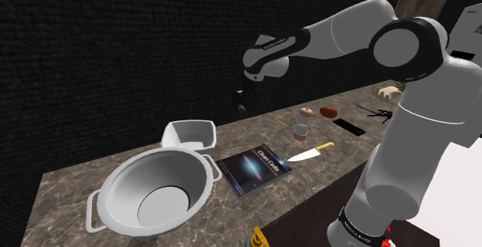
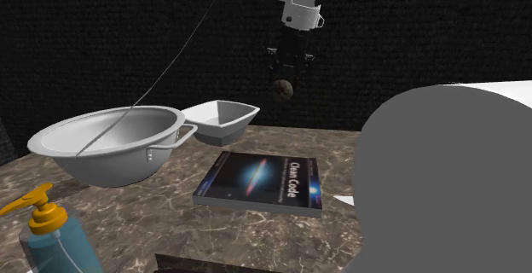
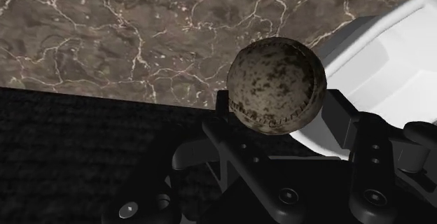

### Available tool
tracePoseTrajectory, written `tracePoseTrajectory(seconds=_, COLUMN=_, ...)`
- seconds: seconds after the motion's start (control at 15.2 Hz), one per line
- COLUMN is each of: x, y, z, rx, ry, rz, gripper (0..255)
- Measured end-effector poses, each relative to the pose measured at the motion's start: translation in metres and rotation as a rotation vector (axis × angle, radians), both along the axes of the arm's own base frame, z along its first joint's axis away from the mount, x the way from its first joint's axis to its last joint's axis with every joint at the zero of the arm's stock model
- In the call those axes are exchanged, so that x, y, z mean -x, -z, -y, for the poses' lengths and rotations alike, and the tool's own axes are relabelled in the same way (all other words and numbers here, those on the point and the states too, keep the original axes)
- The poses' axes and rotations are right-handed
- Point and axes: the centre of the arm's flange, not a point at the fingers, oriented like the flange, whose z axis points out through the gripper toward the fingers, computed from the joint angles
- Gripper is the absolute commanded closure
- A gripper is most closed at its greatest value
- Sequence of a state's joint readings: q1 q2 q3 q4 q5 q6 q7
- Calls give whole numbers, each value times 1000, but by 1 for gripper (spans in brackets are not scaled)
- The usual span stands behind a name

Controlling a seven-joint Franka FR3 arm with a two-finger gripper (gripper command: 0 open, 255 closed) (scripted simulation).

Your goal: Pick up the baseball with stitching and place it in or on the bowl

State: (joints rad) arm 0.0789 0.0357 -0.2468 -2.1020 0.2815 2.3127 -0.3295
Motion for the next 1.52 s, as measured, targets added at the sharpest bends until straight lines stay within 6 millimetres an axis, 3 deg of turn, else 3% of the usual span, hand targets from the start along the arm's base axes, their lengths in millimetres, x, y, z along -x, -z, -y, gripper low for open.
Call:
tracePoseTrajectory(seconds=1.12, x=-117, y=-10, z=-197, rx=0, ry=0, rz=0, gripper=255)
tracePoseTrajectory(seconds=1.52, x=-125, y=19, z=-209, rx=0, ry=1, rz=-1, gripper=255)
